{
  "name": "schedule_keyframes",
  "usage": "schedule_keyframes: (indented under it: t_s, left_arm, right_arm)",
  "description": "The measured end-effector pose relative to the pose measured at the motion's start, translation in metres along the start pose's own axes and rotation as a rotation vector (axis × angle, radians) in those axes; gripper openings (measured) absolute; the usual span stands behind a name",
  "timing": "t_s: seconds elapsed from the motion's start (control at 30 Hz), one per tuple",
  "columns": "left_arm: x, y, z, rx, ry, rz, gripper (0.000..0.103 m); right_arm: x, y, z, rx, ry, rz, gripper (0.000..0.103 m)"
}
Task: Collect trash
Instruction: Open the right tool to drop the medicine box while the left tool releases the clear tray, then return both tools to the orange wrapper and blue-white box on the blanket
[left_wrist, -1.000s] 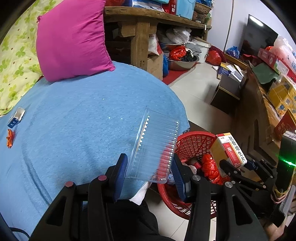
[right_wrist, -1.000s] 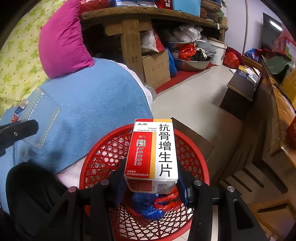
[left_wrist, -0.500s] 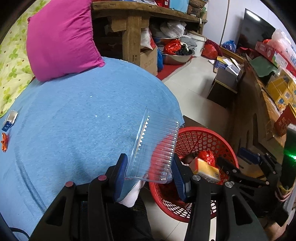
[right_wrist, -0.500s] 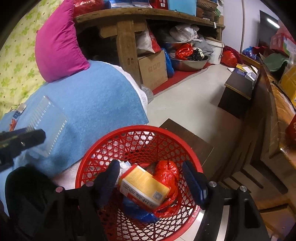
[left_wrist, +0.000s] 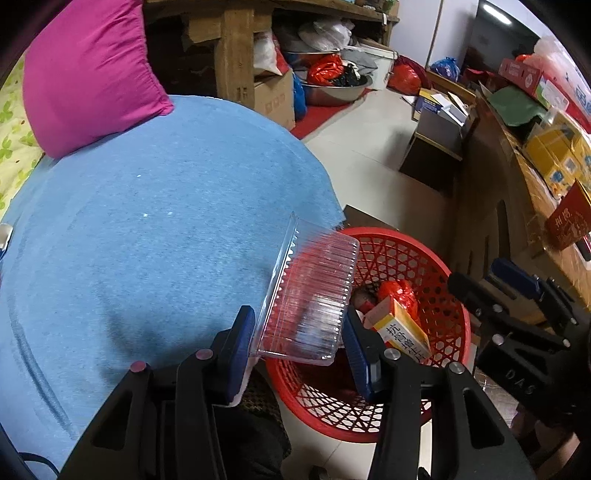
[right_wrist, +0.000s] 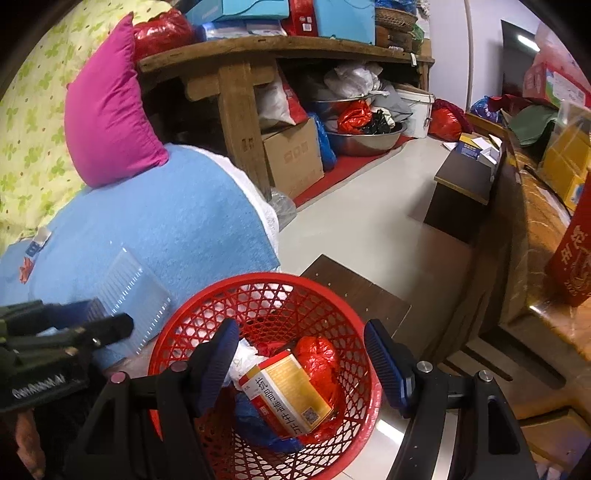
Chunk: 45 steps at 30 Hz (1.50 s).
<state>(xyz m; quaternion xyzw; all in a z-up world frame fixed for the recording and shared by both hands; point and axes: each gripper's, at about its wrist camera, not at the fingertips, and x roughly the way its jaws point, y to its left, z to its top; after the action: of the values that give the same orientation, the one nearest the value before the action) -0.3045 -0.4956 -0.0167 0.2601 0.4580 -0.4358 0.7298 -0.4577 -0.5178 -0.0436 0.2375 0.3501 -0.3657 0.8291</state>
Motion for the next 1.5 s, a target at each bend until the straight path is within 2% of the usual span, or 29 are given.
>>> schedule_keyframes:
  t_s: [0.53,0.57,0.6,0.67,0.87,1.07,1.17,1.33,1.5]
  left_arm:
    - [0.021,-0.022,0.009,0.044,0.058,-0.072,0.05]
    - [0.023,-0.024,0.01,0.056,0.068,-0.077,0.052]
    - [0.026,-0.027,0.011,0.068,0.086,-0.074,0.06]
    - [0.027,-0.027,0.012,0.068,0.09,-0.056,0.068]
    - [0.011,-0.009,0.015,0.018,0.06,-0.097,0.07]
    - [-0.023,0.047,0.01,-0.084,-0.007,-0.065,0.071]
    - [-0.04,0.087,0.0,-0.17,-0.039,-0.015,0.071]
    - [-0.066,0.155,-0.027,-0.31,-0.077,0.07,0.071]
    - [-0.088,0.221,-0.06,-0.432,-0.103,0.189,0.072]
  right_arm:
    - [-0.013,-0.019,0.007,0.043,-0.042,-0.008,0.074]
    - [-0.013,-0.02,0.007,0.048,-0.042,-0.007,0.074]
    - [-0.013,-0.021,0.007,0.049,-0.042,-0.006,0.074]
    - [-0.014,-0.022,0.007,0.052,-0.045,-0.005,0.074]
    - [-0.014,-0.015,0.009,0.047,-0.05,0.011,0.073]
    - [-0.011,0.01,0.018,0.006,-0.057,0.054,0.073]
    - [-0.007,0.036,0.026,-0.036,-0.06,0.099,0.073]
    - [-0.009,0.101,0.044,-0.124,-0.089,0.213,0.073]
    - [-0.02,0.182,0.065,-0.225,-0.137,0.353,0.076]
